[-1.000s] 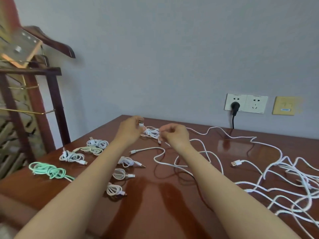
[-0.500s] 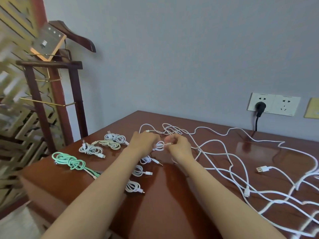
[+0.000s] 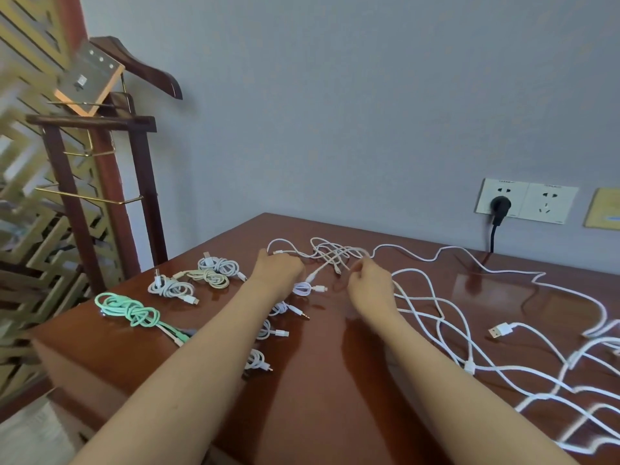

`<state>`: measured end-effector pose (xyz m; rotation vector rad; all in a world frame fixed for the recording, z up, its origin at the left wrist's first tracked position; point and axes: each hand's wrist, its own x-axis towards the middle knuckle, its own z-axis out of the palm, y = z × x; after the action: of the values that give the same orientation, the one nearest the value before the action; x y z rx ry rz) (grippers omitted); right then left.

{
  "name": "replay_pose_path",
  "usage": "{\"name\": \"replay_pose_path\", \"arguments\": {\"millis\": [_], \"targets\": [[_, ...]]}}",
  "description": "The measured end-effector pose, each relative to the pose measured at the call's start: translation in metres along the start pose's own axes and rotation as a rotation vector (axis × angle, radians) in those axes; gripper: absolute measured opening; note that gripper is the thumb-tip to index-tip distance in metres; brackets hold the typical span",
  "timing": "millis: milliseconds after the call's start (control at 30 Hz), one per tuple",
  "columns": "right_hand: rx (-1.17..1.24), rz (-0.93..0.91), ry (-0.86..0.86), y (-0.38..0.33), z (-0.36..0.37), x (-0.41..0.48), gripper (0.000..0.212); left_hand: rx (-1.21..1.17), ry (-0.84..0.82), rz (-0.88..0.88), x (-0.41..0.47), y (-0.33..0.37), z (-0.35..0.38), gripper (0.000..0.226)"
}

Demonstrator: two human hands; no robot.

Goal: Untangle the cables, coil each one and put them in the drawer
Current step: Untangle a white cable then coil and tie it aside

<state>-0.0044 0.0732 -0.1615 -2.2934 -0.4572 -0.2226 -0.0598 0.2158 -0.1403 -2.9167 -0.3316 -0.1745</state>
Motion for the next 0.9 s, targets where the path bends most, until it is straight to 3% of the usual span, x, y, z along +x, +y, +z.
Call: {"name": "replay_pose_path", "arguments": {"millis": [167, 300, 400, 667, 767, 900], "targets": [[0.207, 0.01, 0.186, -0.002, -0.02, 0.01, 0.025, -0.047, 0.025, -0.01, 0.002, 0.007, -0.011, 0.048], [0.243, -0.044, 0.227, 0.0, -0.035, 0.014, 0.024, -0.405, 0.281, -0.044, 0.007, 0.017, -0.03, 0.038], [0.27, -0.085, 0.229, 0.002, -0.049, 0.012, 0.022, -0.702, 0.356, -0.034, 0.009, 0.037, -0.055, 0.04], [0.481, -0.133, 0.146, 0.012, -0.089, 0.0, 0.029, -1.025, 0.206, -0.039, 0.019, 0.089, -0.083, 0.056], [0.602, -0.123, 0.126, 0.019, -0.108, -0.004, 0.03, -1.385, 0.091, -0.042, 0.017, 0.105, -0.087, 0.042], [0.71, -0.12, 0.033, 0.029, -0.134, -0.014, 0.032, -1.799, -0.063, 0.057, 0.01, 0.129, -0.094, 0.044]]}}
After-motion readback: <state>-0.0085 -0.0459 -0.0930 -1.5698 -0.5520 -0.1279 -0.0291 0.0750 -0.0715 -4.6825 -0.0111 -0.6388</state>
